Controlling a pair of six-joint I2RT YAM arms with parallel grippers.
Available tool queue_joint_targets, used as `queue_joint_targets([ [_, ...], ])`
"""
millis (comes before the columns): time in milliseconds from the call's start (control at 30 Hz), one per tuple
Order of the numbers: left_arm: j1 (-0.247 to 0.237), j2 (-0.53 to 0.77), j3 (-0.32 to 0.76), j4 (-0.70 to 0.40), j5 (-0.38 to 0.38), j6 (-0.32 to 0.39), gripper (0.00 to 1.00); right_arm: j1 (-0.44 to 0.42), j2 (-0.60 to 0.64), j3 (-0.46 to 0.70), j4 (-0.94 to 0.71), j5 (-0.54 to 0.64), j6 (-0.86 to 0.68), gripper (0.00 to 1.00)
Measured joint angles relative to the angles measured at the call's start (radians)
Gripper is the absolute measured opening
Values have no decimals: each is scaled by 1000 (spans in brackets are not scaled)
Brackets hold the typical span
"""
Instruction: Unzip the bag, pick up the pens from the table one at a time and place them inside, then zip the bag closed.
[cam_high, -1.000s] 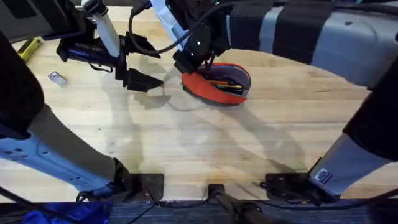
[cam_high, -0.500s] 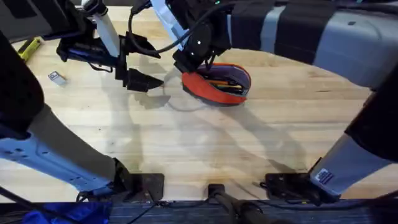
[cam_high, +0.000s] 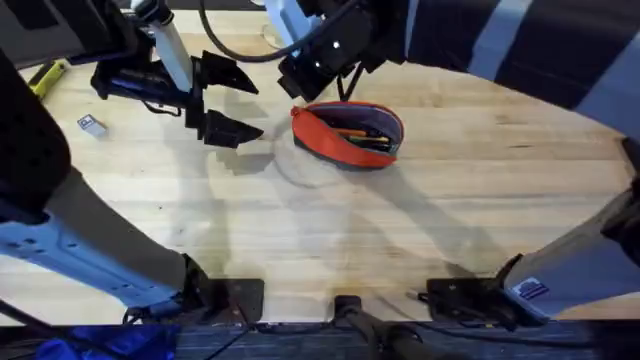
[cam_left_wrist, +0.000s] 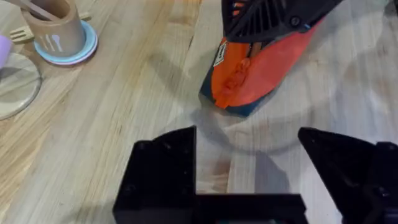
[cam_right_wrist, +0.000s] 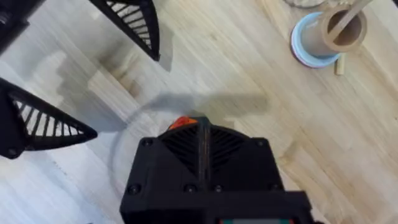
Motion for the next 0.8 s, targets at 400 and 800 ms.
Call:
queue_joint_targets([
  [400, 0, 0, 0, 0, 0, 0, 993, 1, 0, 0, -38, 0, -53, 454],
  [800, 0, 0, 0, 0, 0, 0, 993, 18, -39, 0, -127, 0, -130, 997],
])
